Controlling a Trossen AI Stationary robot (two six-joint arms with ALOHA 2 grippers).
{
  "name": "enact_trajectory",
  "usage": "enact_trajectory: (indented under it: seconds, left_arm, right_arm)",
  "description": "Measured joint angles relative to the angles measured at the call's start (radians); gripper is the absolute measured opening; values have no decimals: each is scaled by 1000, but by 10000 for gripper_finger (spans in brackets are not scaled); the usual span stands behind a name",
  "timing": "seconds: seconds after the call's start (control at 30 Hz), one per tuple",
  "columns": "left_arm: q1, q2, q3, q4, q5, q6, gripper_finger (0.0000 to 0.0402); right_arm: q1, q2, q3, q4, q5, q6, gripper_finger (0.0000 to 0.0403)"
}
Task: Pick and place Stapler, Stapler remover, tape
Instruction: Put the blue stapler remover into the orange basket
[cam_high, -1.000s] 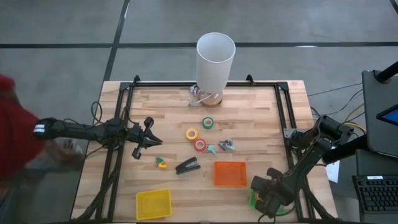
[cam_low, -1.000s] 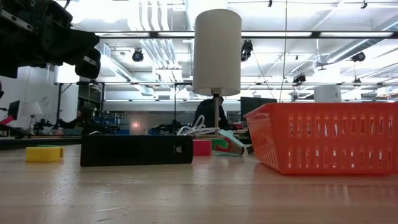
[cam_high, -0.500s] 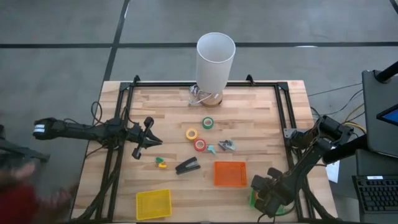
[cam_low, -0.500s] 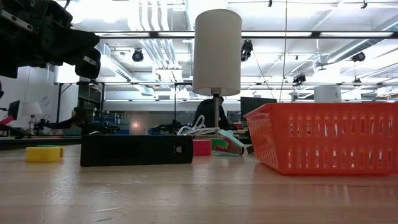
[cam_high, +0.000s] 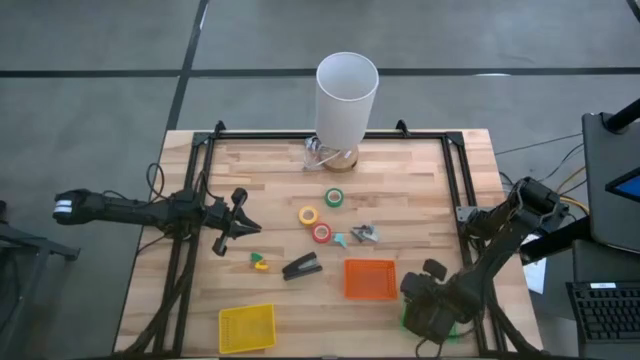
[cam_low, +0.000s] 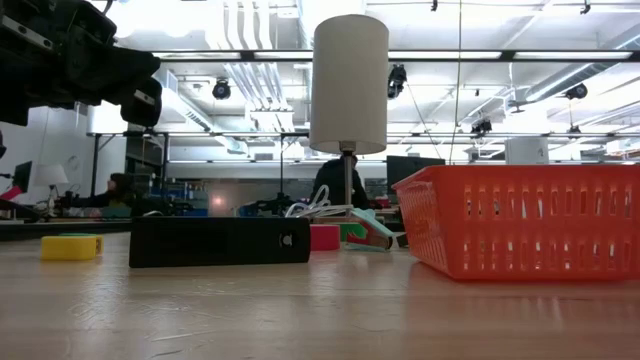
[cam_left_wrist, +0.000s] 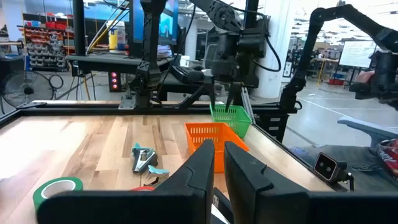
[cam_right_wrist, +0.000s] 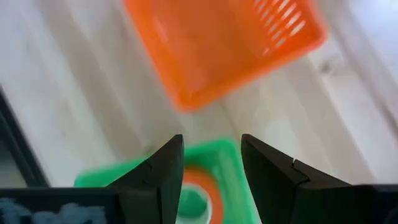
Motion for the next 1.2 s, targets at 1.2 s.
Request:
enact_trajectory:
  seconds: [1.2]
  left_arm:
    - [0,0,0,0,0,0,39]
  right_arm:
    - [-602,-21,-65,57,56,-659,133]
